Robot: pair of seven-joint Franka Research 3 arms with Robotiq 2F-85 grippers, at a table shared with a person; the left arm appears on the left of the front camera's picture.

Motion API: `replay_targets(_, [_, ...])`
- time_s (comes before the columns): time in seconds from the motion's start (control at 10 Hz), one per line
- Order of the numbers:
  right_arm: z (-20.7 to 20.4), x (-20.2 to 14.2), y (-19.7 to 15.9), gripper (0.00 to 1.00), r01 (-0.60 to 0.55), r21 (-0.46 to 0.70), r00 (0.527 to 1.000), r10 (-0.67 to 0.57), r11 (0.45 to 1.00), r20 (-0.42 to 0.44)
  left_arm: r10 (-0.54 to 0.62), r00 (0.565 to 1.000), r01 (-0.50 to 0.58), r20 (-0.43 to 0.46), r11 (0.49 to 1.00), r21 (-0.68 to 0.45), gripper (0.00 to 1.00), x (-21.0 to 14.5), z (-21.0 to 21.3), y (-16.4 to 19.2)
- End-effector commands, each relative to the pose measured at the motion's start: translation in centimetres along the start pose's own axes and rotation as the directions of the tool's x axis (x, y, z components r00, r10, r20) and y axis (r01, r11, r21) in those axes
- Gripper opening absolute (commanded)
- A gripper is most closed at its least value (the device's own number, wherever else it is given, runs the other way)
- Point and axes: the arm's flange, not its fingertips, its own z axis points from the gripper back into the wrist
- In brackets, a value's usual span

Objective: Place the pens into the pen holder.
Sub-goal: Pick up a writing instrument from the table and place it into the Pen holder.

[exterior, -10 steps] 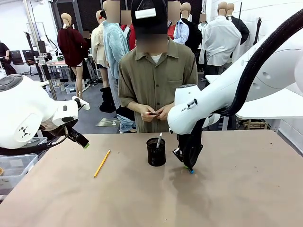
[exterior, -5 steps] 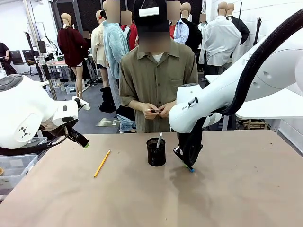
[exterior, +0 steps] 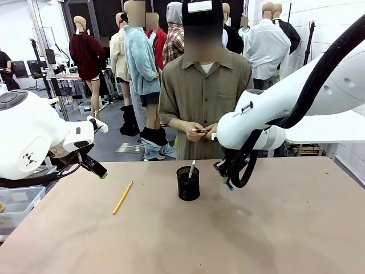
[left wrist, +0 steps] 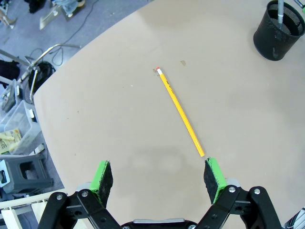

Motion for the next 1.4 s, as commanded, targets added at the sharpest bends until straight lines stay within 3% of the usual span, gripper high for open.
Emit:
replay_targets(0.0, [0.1, -2.3, -0.5, 0.0, -0.091, 0.098, 0.994, 0.085, 0.991, 0.064, 0.0, 1.0, 0.0, 0.008, 1.0, 0.005, 1.0, -0.2, -0.2, 0.0])
replay_targets(0.7, [2.0, -3.3, -2.1, 0.0, -0.221, 0.204, 0.953, 0.167, 0.954, 0.253, 0.0, 1.0, 0.0, 0.008, 1.0, 0.005, 1.0, -0.2, -0.2, 0.0])
replay_targets(0.8, [2.2, -3.6, -2.1, 0.0, -0.315, 0.256, 0.928, 0.239, 0.914, 0.287, 0.0, 1.0, 0.0, 0.008, 1.0, 0.005, 1.0, -0.2, -0.2, 0.0])
replay_targets(1.0, [2.4, -3.8, -2.7, 0.0, -0.394, 0.268, 0.899, 0.307, 0.879, 0.314, 0.0, 1.0, 0.0, 0.008, 1.0, 0.005, 1.0, -0.2, -0.2, 0.0])
replay_targets(1.3, [2.5, -3.8, -4.2, 0.0, -0.445, 0.305, 0.872, 0.331, 0.842, 0.36, 0.0, 1.0, 0.0, 0.008, 1.0, 0.005, 1.0, -0.2, -0.2, 0.0])
